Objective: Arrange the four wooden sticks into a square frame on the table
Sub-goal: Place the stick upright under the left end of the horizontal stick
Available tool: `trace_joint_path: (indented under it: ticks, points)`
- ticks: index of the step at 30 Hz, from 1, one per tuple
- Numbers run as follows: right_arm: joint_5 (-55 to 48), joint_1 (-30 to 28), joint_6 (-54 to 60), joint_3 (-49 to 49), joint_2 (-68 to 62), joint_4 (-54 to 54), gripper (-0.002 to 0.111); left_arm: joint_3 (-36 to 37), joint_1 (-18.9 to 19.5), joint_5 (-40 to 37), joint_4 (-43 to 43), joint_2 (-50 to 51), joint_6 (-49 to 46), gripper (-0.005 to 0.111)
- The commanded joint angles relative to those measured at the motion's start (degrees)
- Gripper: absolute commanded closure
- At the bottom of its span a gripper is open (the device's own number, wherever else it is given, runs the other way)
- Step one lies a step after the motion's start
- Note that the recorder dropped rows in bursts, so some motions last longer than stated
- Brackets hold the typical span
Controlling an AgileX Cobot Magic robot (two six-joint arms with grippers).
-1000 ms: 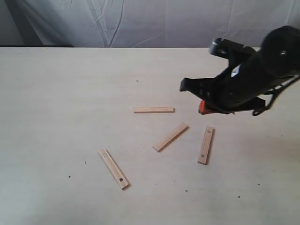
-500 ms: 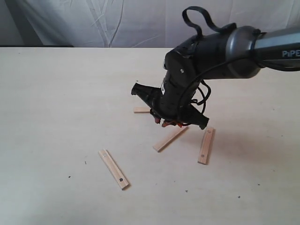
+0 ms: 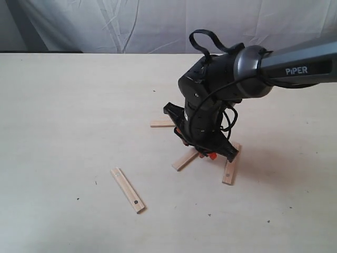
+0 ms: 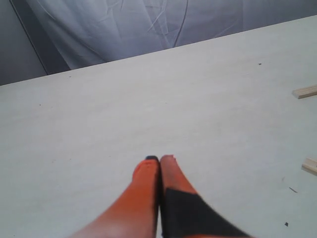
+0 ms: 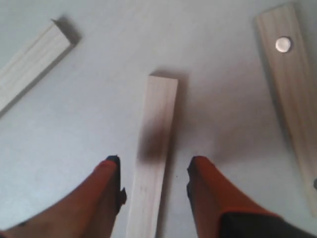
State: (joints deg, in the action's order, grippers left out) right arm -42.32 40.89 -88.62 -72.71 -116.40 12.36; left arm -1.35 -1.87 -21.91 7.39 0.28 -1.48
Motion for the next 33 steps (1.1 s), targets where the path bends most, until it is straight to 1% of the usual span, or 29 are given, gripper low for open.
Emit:
trace_joint_path:
  ticks: [1,4,6,7,8,9,10,12,14,16,17,20,22,26,30,33]
  points:
    - [-0.2,0.4,-0.5,-0.3,-1.4,0.4,0.065,0.2,0.1,0.8,0.2,-0.3,0.0,0.107]
    - [0.7,0.4,-0.5,-0.3,-2.2,-1.3,0.065,0.2,0.1,0.8,0.2,-0.3,0.0,0.107]
    - [0.9,0.4,-0.5,-0.3,-2.4,-2.2,0.069,0.2,0.1,0.8,0.2,-0.3,0.0,0.107]
    - [1.0,0.4,-0.3,-0.3,-2.4,-2.9,0.075,0.2,0.1,0.8,0.2,-0.3,0.0,0.107]
    - [1.0,0.4,0.6,-0.3,-2.4,-3.5,0.083,0.2,0.1,0.8,0.2,-0.3,0.0,0.107]
    - [1.0,0.4,1.6,-0.3,-2.4,-4.5,0.1,0.2,0.1,0.8,0.2,-0.3,0.0,0.107]
    - [1.6,0.4,2.4,-0.3,-2.4,-4.9,0.109,0.2,0.1,0.8,0.2,-0.3,0.0,0.107]
    - [2.6,0.4,4.5,-0.9,-2.3,-6.2,0.108,0.2,0.1,0.8,0.2,-0.3,0.0,0.107]
    - [2.7,0.4,6.1,-4.0,-1.5,-5.8,0.108,0.2,0.1,0.8,0.2,-0.3,0.0,0.107]
    - [2.2,1.0,12.4,-9.4,-1.6,-4.9,0.108,0.2,0.1,0.8,0.2,-0.3,0.0,0.107]
    - [0.9,1.6,18.1,-13.2,-2.6,-5.2,0.108,0.2,0.1,0.8,0.2,-0.3,0.0,0.107]
    - [-6.7,1.8,30.3,-21.7,-7.1,-7.8,0.108,0.2,0.1,0.8,0.2,-0.3,0.0,0.107]
    - [-9.9,1.9,34.1,-25.5,-10.3,-8.0,0.108,0.2,0.1,0.8,0.2,-0.3,0.0,0.107]
    - [-9.3,1.9,36.0,-25.8,-13.1,-7.8,0.108,0.2,0.1,0.8,0.2,-0.3,0.0,0.107]
    - [-8.4,1.9,36.6,-25.8,-13.6,-6.5,0.108,0.2,0.1,0.8,0.2,-0.3,0.0,0.107]
    - [-8.5,1.9,39.2,-25.8,-14.0,-6.5,0.108,0.2,0.1,0.8,0.2,-0.3,0.0,0.107]
